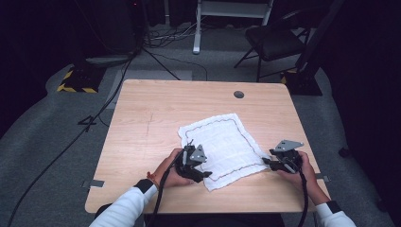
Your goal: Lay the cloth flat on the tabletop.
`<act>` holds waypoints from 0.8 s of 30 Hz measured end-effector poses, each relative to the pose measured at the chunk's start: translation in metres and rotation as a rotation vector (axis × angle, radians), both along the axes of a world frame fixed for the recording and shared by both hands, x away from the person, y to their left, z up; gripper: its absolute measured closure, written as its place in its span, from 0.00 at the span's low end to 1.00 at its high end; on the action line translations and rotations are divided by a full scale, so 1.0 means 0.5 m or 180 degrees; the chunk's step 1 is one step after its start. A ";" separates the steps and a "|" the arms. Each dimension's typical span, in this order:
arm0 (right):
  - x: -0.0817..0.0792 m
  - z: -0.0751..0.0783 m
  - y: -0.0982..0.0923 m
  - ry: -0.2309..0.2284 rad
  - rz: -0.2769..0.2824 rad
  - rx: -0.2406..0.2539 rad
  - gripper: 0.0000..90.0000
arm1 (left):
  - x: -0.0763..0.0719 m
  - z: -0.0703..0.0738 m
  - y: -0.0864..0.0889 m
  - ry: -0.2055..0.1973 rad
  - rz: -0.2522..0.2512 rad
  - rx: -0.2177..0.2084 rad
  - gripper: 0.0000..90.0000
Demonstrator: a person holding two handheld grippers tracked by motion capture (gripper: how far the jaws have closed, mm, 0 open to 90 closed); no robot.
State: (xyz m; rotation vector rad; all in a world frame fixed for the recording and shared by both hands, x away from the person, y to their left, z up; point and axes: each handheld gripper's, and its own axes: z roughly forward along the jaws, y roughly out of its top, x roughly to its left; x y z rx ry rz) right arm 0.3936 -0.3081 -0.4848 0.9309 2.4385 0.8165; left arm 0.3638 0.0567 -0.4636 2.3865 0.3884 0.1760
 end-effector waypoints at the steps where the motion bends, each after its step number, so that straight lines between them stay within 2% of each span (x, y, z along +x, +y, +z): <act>1: 0.000 0.000 -0.001 0.0016 -0.0008 0.0009 0.55 | -0.001 -0.003 -0.007 -0.0007 0.0022 0.0046 0.37; 4: 0.000 0.000 -0.002 0.0027 -0.0009 0.0024 0.56 | -0.002 -0.016 -0.021 0.0052 0.0084 0.0117 0.39; 5: 0.000 0.000 -0.002 0.0032 -0.0010 0.0025 0.56 | -0.003 -0.024 -0.026 0.0077 0.0072 0.0174 0.42; 7: -0.003 0.001 -0.001 0.0033 -0.0014 -0.0002 0.56 | -0.007 -0.038 -0.027 0.0130 -0.0072 0.0273 0.55; 8: -0.006 0.001 0.000 0.0032 -0.0024 -0.0010 0.57 | -0.011 -0.041 -0.027 0.0092 -0.0096 0.0280 0.61; 12: -0.019 0.000 -0.003 -0.0006 0.0010 -0.0025 0.60 | -0.010 -0.040 -0.018 0.0165 -0.0129 0.0256 0.76; 14: -0.023 0.001 -0.007 0.0003 0.0030 -0.0018 0.61 | -0.009 -0.041 -0.013 0.0149 -0.0119 0.0243 0.83; 16: -0.026 0.001 -0.010 0.0012 0.0043 -0.0013 0.63 | -0.008 -0.038 -0.007 0.0140 -0.0147 0.0311 0.88; 22: -0.046 0.001 0.000 0.0110 0.0201 0.0061 0.77 | -0.013 -0.038 0.027 0.0205 -0.0129 0.0309 0.92; 24: -0.058 0.001 0.011 0.0144 0.0288 0.0061 0.80 | -0.018 -0.039 0.041 0.0186 -0.0127 0.0288 0.92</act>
